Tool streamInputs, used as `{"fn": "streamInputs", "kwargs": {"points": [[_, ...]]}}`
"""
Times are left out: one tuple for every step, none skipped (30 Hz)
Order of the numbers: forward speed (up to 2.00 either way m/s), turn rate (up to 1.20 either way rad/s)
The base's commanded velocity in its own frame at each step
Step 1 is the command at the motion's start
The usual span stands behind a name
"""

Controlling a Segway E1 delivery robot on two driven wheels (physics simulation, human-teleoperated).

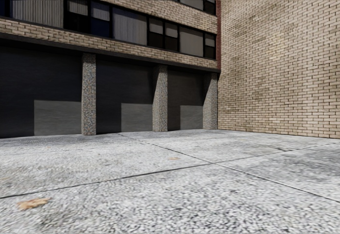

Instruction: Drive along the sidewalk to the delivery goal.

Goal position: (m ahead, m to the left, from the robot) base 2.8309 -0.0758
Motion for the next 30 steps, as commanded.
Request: {"fn": "streamInputs", "kwargs": {"points": [[2.0,0.0],[2.0,0.0],[2.0,0.0],[2.0,0.0],[2.0,0.0],[2.0,0.0],[2.0,0.0],[2.0,0.0],[2.0,0.0],[2.0,0.0],[2.0,0.0],[2.0,0.0],[2.0,0.0],[2.0,0.0],[2.0,0.0],[2.0,0.0],[2.0,0.0],[2.0,0.0],[2.0,0.0],[2.0,0.0],[2.0,0.0],[2.0,0.0],[2.0,0.0],[2.0,0.0],[2.0,0.0],[2.0,0.0],[2.0,0.0],[2.0,0.0],[2.0,0.0],[2.0,0.0]]}}
